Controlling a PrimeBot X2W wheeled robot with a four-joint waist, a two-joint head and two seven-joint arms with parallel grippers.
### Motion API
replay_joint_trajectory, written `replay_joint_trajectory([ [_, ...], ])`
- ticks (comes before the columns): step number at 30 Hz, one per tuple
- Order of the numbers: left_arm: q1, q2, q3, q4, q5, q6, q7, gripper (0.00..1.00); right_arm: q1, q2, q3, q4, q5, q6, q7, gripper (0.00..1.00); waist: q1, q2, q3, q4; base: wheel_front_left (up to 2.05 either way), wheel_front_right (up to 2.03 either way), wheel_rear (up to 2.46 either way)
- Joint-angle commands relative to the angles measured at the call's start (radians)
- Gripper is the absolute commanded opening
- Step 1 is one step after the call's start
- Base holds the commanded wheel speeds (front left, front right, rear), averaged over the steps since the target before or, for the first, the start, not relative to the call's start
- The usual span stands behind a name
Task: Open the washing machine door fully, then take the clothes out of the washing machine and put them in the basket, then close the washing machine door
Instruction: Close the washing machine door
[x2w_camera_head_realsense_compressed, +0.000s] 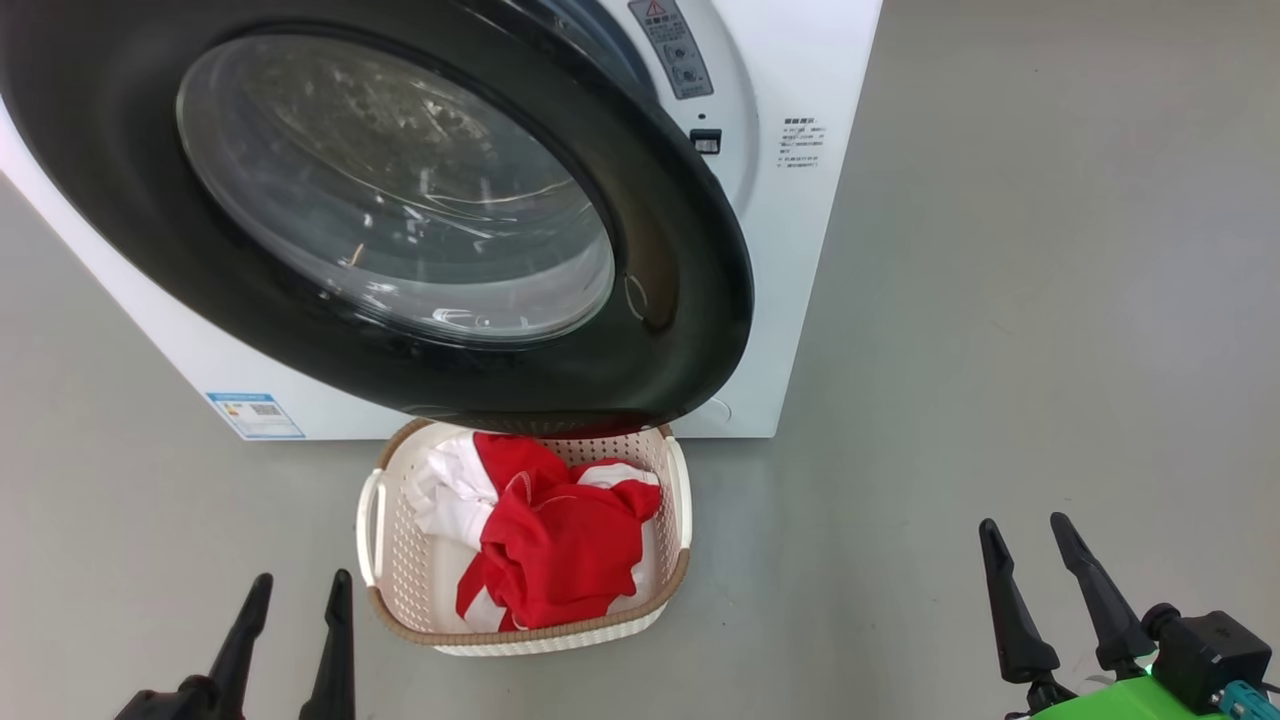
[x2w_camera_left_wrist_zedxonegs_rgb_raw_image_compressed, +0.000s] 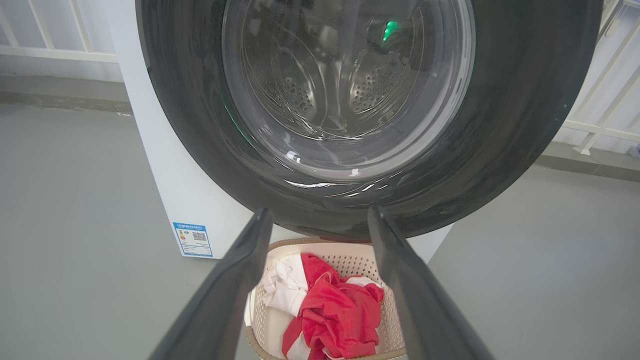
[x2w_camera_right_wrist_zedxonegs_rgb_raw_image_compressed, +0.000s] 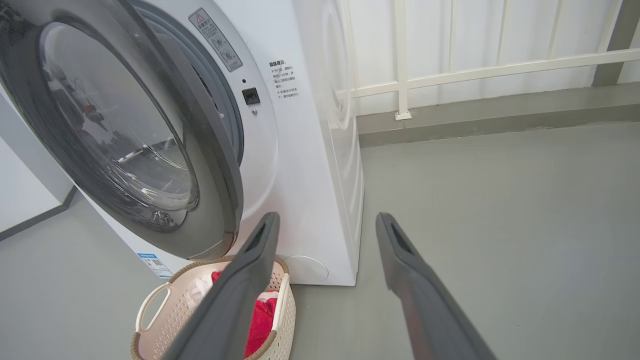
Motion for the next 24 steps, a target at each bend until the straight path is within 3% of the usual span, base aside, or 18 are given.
replay_joint_trajectory([
  [1, -0.015, 0.006, 0.029, -0.024, 0.004, -0.005, -0.012, 1.0, -0.009, -0.009, 0.027, -0.022, -0.007, 0.007, -0.006, 0.49, 0.0, -0.0001, -0.001, 0.003, 0.0, 0.0, 0.0],
  [2, -0.015, 0.005, 0.027, -0.024, 0.005, -0.005, -0.012, 1.0, -0.01, -0.009, 0.031, -0.021, -0.006, 0.007, -0.006, 0.37, 0.0, -0.0001, -0.002, 0.005, 0.0, 0.0, 0.0],
  [4, -0.016, 0.003, 0.022, -0.024, 0.006, -0.005, -0.012, 1.0, -0.014, -0.011, 0.043, -0.019, -0.003, 0.007, -0.006, 0.0, 0.0, -0.0001, -0.001, 0.01, 0.0, 0.0, 0.0],
  [11, -0.034, -0.011, 0.008, -0.021, 0.004, -0.005, -0.012, 1.0, -0.073, -0.016, 0.099, -0.015, 0.012, 0.007, -0.006, 0.0, 0.0, -0.0001, 0.016, 0.045, 0.0, 0.0, 0.0],
  [24, -0.09, -0.027, -0.046, -0.02, -0.012, -0.005, -0.012, 1.0, -0.318, -0.028, 0.232, 0.014, 0.043, 0.007, -0.006, 0.0, 0.0, -0.0001, 0.096, 0.142, 0.0, 0.0, 0.0],
])
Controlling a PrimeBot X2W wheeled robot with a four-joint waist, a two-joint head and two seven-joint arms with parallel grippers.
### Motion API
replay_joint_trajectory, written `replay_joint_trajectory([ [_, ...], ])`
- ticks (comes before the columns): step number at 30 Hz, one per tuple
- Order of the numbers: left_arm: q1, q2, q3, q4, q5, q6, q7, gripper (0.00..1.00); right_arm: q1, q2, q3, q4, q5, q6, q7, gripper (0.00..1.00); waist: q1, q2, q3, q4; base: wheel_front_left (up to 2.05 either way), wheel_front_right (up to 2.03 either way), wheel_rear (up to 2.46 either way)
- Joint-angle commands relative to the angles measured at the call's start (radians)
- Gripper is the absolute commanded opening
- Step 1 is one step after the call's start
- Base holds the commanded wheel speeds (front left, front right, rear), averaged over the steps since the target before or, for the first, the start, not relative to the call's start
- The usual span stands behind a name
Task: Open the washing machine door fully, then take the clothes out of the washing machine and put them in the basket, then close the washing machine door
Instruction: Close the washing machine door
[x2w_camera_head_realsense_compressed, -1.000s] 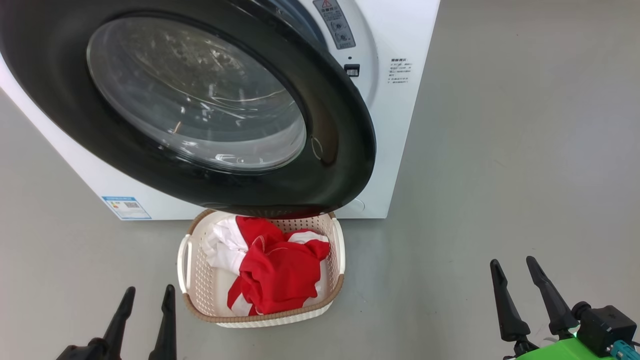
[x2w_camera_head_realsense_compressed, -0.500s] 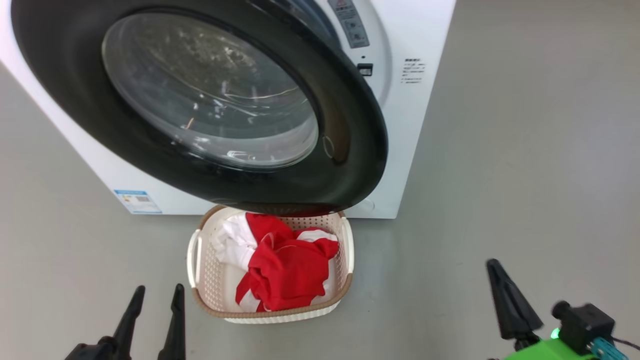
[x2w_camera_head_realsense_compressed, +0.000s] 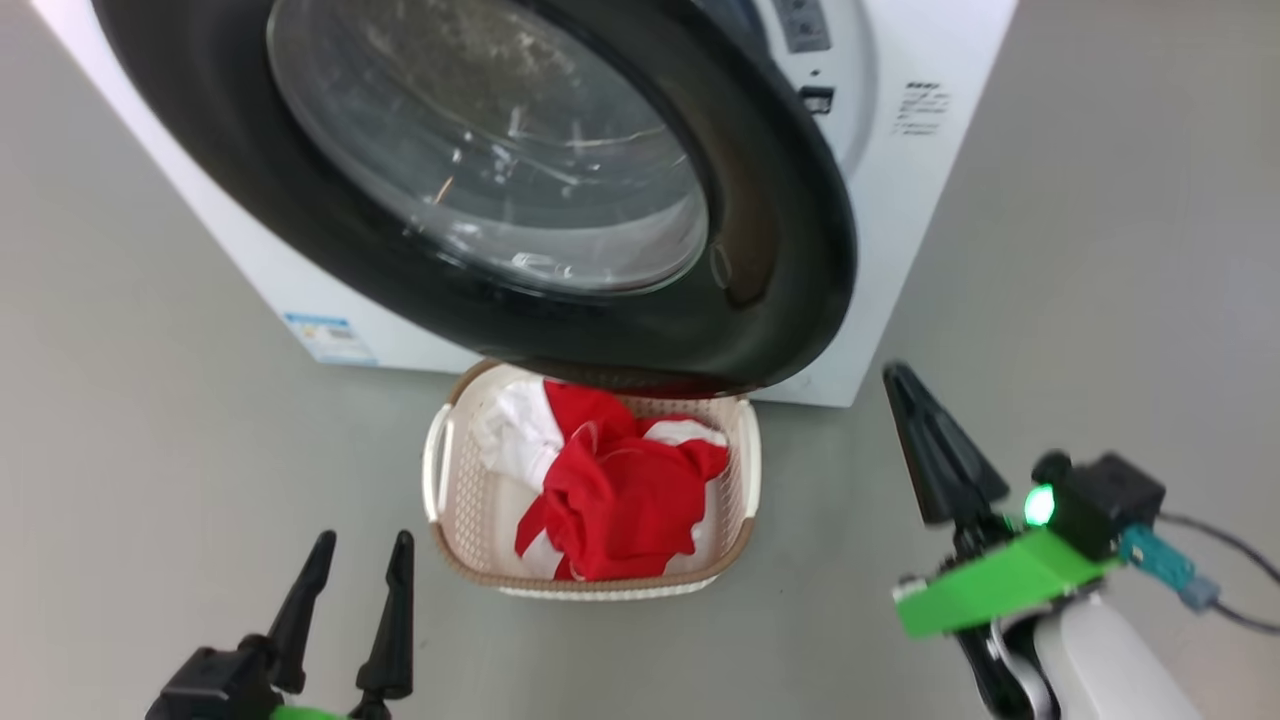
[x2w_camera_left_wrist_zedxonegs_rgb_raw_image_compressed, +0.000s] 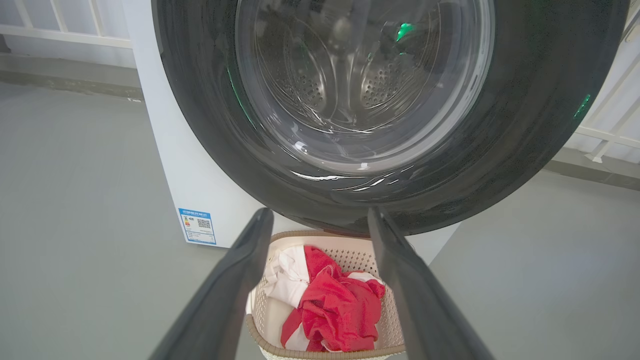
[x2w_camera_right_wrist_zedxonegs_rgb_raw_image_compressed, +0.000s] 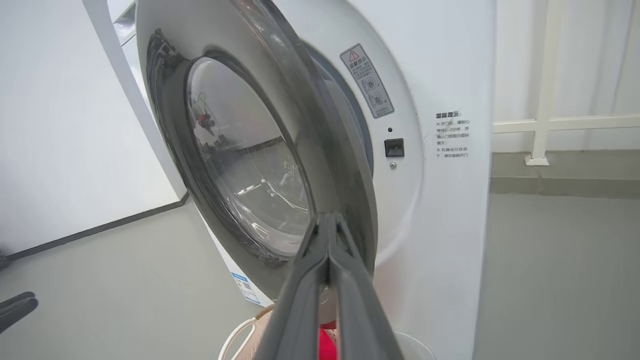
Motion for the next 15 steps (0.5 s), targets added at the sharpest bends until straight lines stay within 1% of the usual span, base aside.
replay_joint_trajectory([
  [1, -0.035, 0.005, 0.028, -0.024, -0.012, -0.005, -0.012, 1.0, -0.052, -0.005, 0.033, -0.016, 0.016, 0.007, -0.006, 0.0, 0.0, -0.0001, 0.033, 0.032, 0.0, 0.0, 0.0],
  [7, -0.065, 0.003, 0.006, -0.019, -0.025, -0.005, -0.012, 1.0, -0.162, -0.007, 0.052, 0.024, 0.026, 0.007, -0.006, 0.0, 0.0, -0.0001, 0.07, 0.073, 0.0, 0.0, 0.0],
  [15, -0.119, 0.003, -0.015, -0.032, -0.058, -0.005, -0.012, 1.0, -0.248, -0.01, 0.007, 0.032, 0.039, 0.007, -0.006, 0.0, 0.0, -0.0001, 0.139, 0.12, 0.0, 0.0, 0.0],
])
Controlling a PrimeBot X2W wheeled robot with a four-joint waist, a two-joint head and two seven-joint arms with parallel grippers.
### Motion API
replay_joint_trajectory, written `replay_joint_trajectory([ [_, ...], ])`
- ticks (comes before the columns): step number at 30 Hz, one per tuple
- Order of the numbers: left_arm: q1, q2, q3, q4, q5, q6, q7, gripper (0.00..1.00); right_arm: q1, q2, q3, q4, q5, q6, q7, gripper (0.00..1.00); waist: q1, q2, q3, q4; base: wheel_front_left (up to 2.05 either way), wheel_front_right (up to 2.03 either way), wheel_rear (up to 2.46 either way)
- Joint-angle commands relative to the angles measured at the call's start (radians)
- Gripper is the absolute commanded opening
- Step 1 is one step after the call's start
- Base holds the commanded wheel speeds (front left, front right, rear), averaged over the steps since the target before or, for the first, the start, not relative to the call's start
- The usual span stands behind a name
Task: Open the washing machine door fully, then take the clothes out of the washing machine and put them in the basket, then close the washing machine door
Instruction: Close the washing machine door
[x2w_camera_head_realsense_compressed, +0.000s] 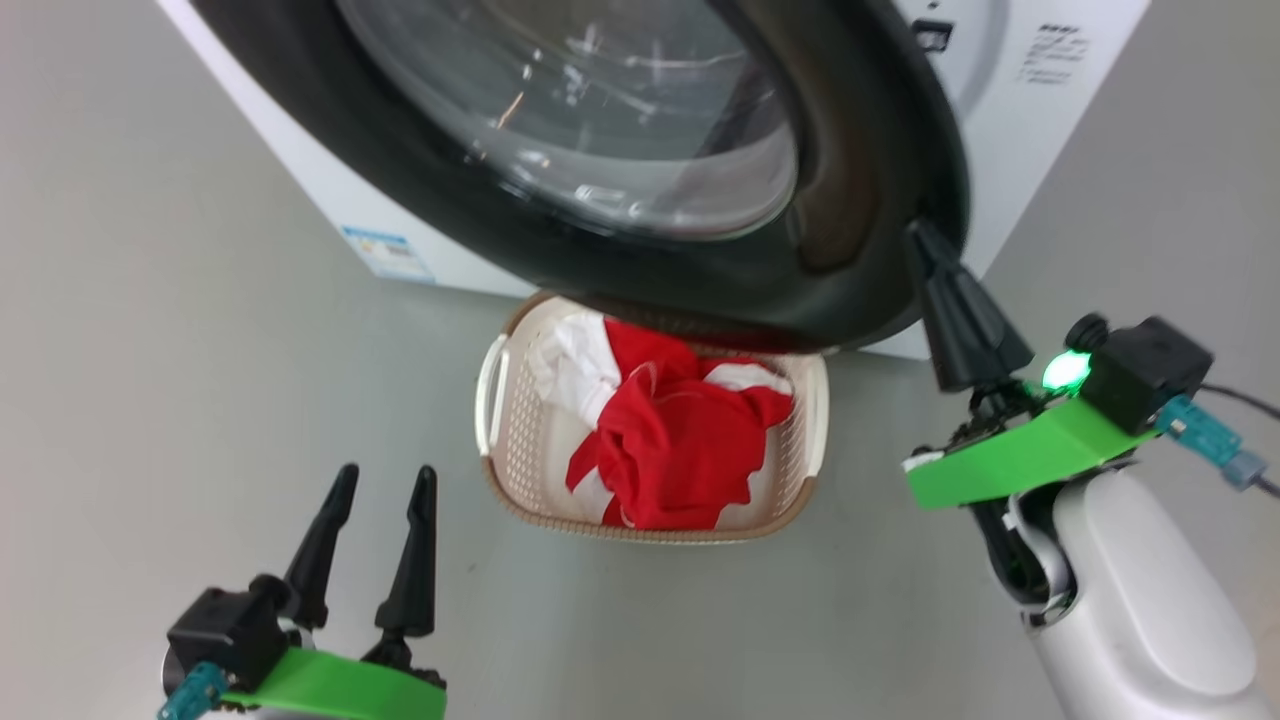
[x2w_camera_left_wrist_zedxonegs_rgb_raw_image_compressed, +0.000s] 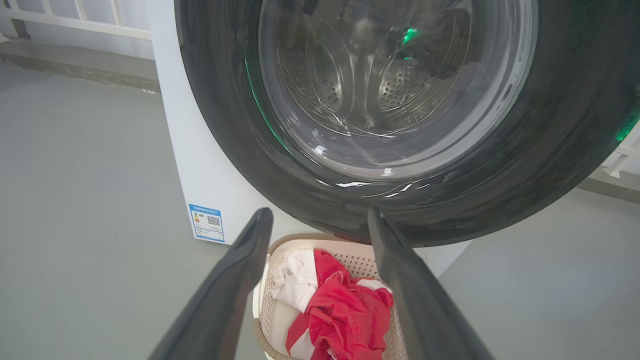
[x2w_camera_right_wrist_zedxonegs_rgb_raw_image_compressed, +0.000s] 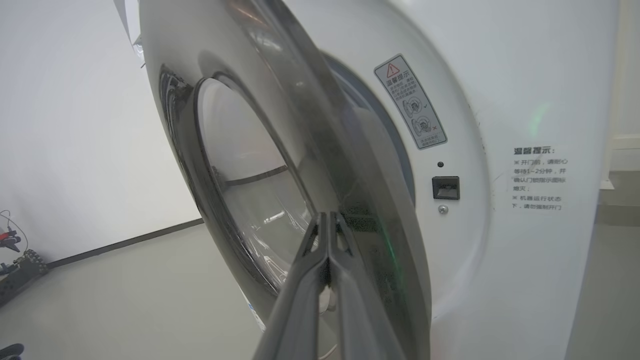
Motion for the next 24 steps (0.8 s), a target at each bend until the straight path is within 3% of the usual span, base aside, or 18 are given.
replay_joint_trajectory([
  [1, -0.03, 0.008, 0.027, -0.03, -0.009, -0.005, -0.012, 1.0, -0.03, 0.003, 0.01, -0.025, 0.004, 0.007, -0.006, 0.0, 0.0, 0.0, 0.042, 0.029, 0.0, 0.0, 0.0],
  [24, -0.178, 0.008, -0.043, -0.067, -0.067, -0.005, -0.012, 1.0, -0.267, -0.021, -0.146, -0.042, -0.007, 0.007, -0.006, 0.0, 0.0, 0.0, 0.251, 0.076, 0.0, 0.0, 0.0],
])
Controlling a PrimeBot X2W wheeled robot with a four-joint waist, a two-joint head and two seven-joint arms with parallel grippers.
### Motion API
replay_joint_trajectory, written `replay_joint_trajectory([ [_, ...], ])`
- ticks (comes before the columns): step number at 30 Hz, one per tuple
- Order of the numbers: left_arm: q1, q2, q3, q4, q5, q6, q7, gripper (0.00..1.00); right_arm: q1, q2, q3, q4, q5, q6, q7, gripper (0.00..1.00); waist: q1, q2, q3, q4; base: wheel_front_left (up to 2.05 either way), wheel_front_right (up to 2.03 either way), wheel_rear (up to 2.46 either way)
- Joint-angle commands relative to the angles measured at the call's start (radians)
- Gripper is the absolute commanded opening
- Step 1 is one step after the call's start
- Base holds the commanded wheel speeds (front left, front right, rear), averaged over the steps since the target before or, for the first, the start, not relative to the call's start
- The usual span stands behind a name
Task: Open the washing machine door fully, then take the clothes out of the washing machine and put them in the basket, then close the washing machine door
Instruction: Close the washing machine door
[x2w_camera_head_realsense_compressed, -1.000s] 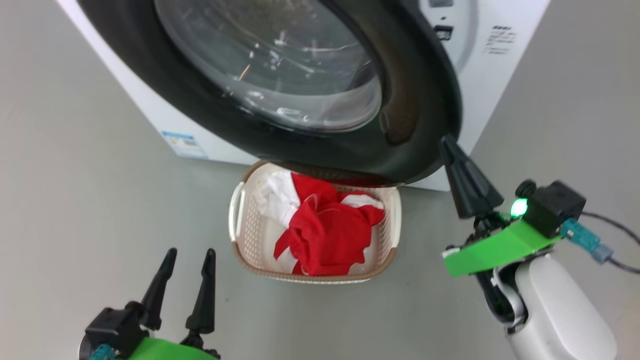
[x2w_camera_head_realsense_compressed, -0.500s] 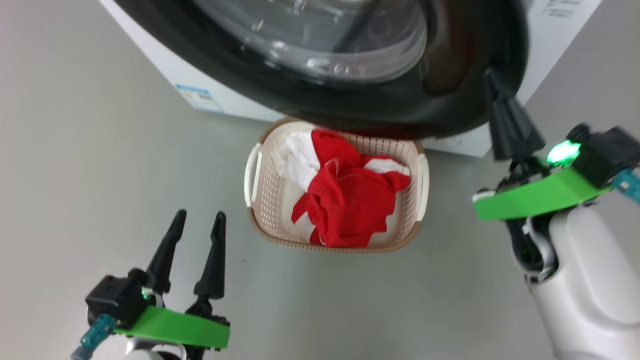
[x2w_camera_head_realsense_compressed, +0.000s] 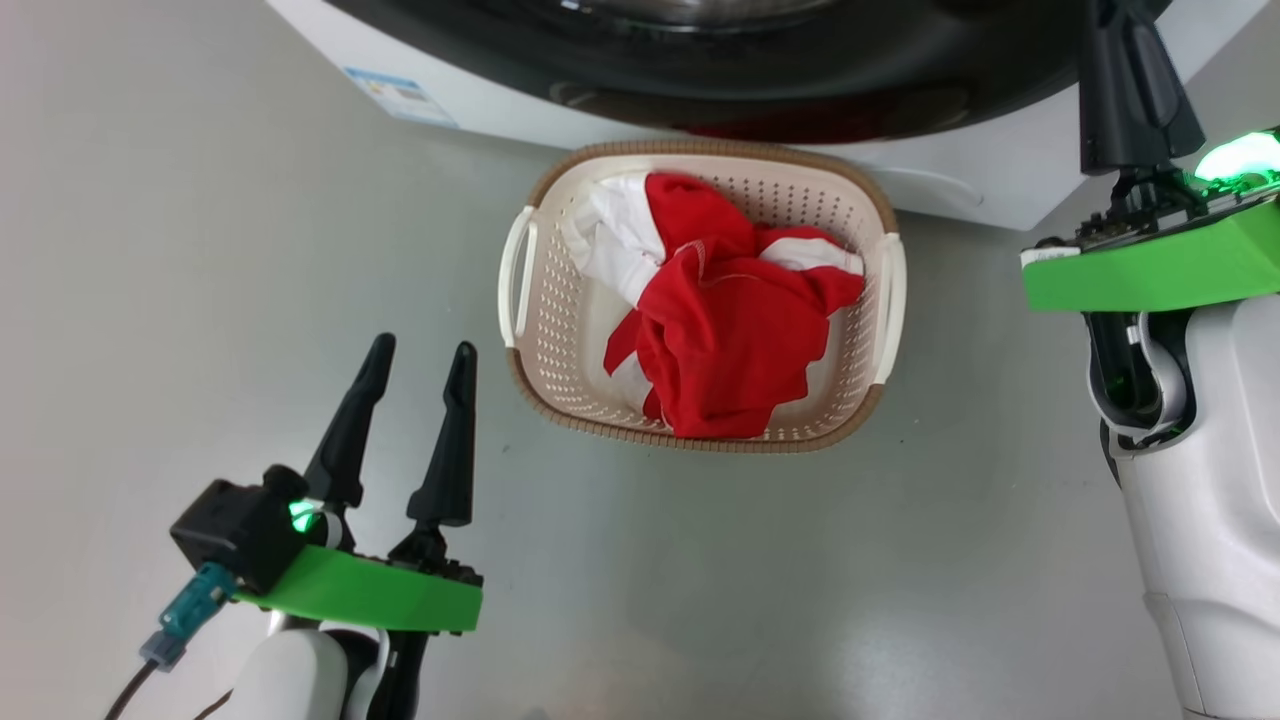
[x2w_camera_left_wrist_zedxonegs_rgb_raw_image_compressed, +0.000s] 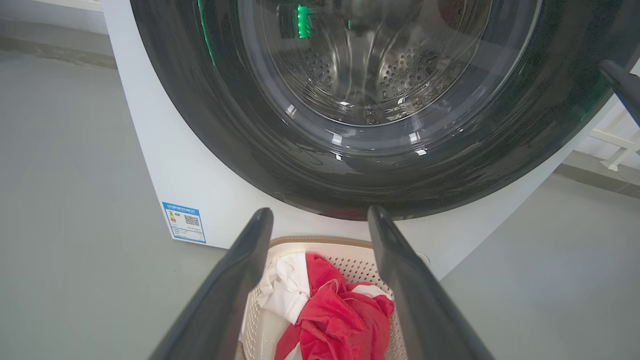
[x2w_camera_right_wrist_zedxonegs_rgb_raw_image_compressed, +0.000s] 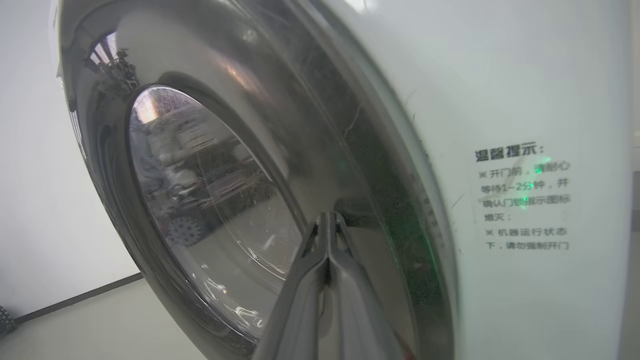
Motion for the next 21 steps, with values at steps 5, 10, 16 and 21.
replay_joint_trajectory([
  [5, -0.011, 0.017, 0.02, -0.032, -0.01, -0.005, -0.012, 1.0, -0.047, 0.022, -0.026, -0.029, -0.006, -0.003, -0.005, 0.0, 0.0, 0.0, 0.024, 0.014, 0.0, 0.0, 0.0],
  [10, -0.009, 0.017, 0.017, -0.029, -0.01, -0.005, -0.012, 1.0, -0.035, 0.035, -0.018, -0.035, -0.007, -0.003, -0.005, 0.0, 0.0, 0.0, 0.018, 0.013, 0.0, 0.0, 0.0],
  [16, 0.008, 0.017, 0.022, -0.011, -0.005, -0.005, -0.012, 1.0, 0.04, 0.027, 0.04, -0.013, -0.008, -0.003, -0.005, 0.0, 0.0, 0.0, -0.027, 0.005, 0.0, 0.0, 0.0],
  [21, 0.028, 0.017, 0.032, 0.0, 0.006, -0.005, -0.012, 1.0, 0.115, 0.022, 0.075, 0.003, -0.004, -0.003, -0.005, 0.0, 0.0, 0.0, -0.068, -0.01, 0.0, 0.0, 0.0],
])
